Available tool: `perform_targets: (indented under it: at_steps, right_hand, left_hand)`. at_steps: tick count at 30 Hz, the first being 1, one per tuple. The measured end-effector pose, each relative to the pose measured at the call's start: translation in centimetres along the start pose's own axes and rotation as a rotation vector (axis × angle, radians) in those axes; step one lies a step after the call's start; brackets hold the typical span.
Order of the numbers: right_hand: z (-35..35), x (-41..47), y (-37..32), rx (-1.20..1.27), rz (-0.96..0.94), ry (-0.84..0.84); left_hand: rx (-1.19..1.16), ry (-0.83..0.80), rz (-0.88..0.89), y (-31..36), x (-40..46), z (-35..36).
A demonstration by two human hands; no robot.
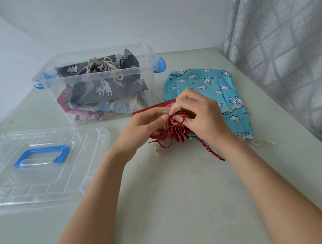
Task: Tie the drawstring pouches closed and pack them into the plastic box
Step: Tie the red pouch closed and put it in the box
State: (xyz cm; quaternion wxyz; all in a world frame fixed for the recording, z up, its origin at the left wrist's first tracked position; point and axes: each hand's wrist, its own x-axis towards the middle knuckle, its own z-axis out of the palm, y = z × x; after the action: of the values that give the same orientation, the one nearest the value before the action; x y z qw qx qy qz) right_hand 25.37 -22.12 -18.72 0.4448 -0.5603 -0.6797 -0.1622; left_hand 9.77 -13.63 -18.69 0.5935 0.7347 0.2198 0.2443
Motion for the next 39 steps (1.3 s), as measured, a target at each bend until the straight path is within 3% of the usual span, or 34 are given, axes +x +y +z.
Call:
perform_targets:
  at_steps: [7,15,22,32,39]
  right_hand:
    - [-0.3,0.1,0.4,0.028,-0.056,-0.074]
    - [-0.7,-0.1,0.6,0.283,0.144,-0.089]
    - [-1.7,-0.2,1.1,0.43,0.393,-0.104]
    - [-3.4,-0.7,1.6,0.218,0.407,-0.063]
    - [-3.9,-2.4,0.4,0.245,0.538,-0.042]
  left_hand:
    - [0.022,0.061,0.057,0.1,0.0,-0.4]
    - [0.458,0.239,0.318,0.3,-0.4,-0.6]
    - [0.496,0.334,0.3,-0.1,-0.3,-1.5]
    - [0.556,0.351,0.234,-0.1,-0.9,-3.1]
    - [0.701,0.366,0.195,-0.2,-2.1,-3.2]
